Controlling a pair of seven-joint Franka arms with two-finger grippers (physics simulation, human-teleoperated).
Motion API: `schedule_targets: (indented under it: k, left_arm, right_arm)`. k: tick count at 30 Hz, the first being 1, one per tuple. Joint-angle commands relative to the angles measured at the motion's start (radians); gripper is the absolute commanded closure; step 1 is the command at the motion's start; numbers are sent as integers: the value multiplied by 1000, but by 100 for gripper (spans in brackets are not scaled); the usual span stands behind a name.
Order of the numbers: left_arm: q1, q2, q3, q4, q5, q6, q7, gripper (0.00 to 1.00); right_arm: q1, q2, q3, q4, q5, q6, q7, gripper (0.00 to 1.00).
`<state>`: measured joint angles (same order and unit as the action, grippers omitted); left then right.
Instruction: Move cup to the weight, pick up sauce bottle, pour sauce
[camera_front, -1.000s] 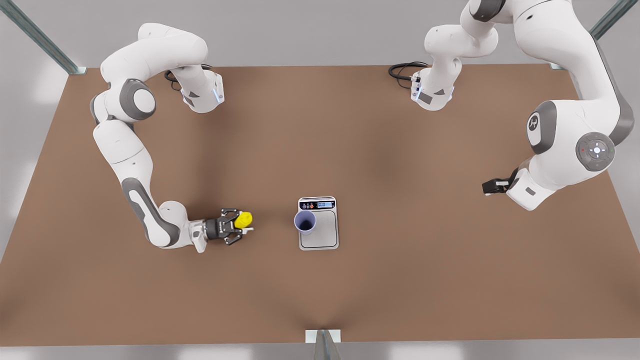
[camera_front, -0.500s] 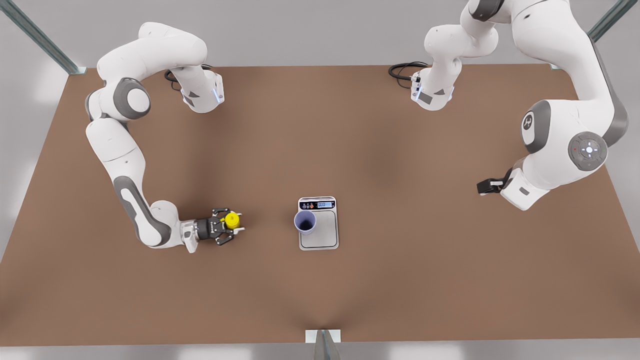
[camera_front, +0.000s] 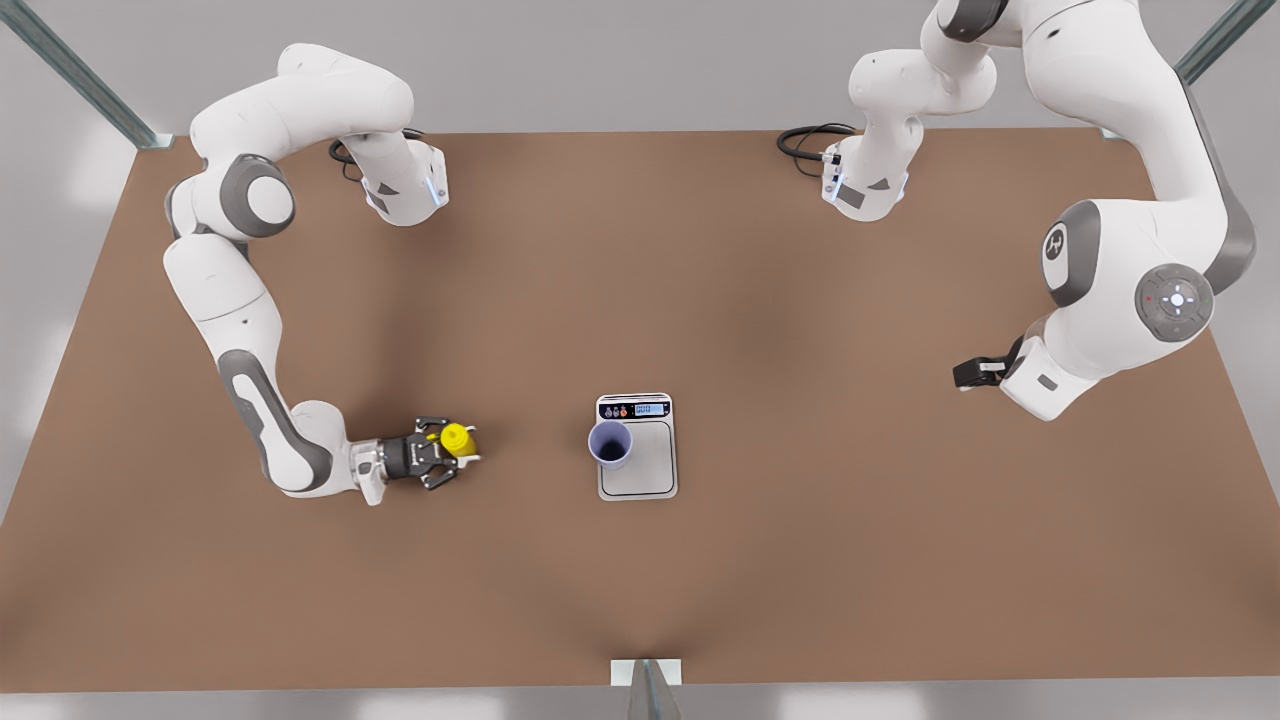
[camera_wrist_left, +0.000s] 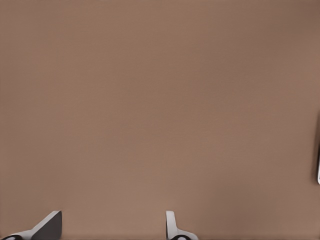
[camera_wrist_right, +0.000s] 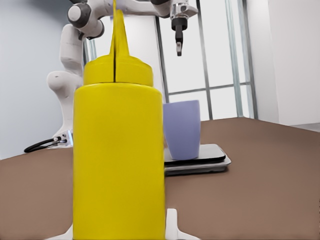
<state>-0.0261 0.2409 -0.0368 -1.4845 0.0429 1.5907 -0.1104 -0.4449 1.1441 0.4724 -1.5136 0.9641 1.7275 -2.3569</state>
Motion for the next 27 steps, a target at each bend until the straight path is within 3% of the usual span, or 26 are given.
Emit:
schedule_targets:
  k: [1, 7, 10, 12, 14, 15, 27]
  left_arm:
    - [0, 0, 0, 1, 2, -1, 0, 0]
    - [0, 0, 0, 1, 0, -2, -2, 0]
    - [0, 0, -2, 0, 0, -2, -2, 0]
    - [0, 0, -6, 0, 0, -2, -2, 0]
    - [0, 0, -11, 1, 0, -2, -2, 0]
    - [0, 0, -11, 1, 0, -2, -2, 0]
    - [0, 0, -14, 0, 2, 0, -15, 0]
  right_arm:
    - [-1, 0, 0, 1, -15, -12, 2, 57]
    - [-20, 0, 0, 3, -47, -16, 4, 55]
    - [-20, 0, 0, 1, -47, -16, 5, 45]
    - [-20, 0, 0, 1, -47, -16, 5, 36]
    - [-20, 0, 0, 1, -47, -16, 7, 8]
    - [-20, 0, 0, 1, -47, -16, 11, 4]
    - [-38, -4, 0, 0, -59, -32, 13, 0]
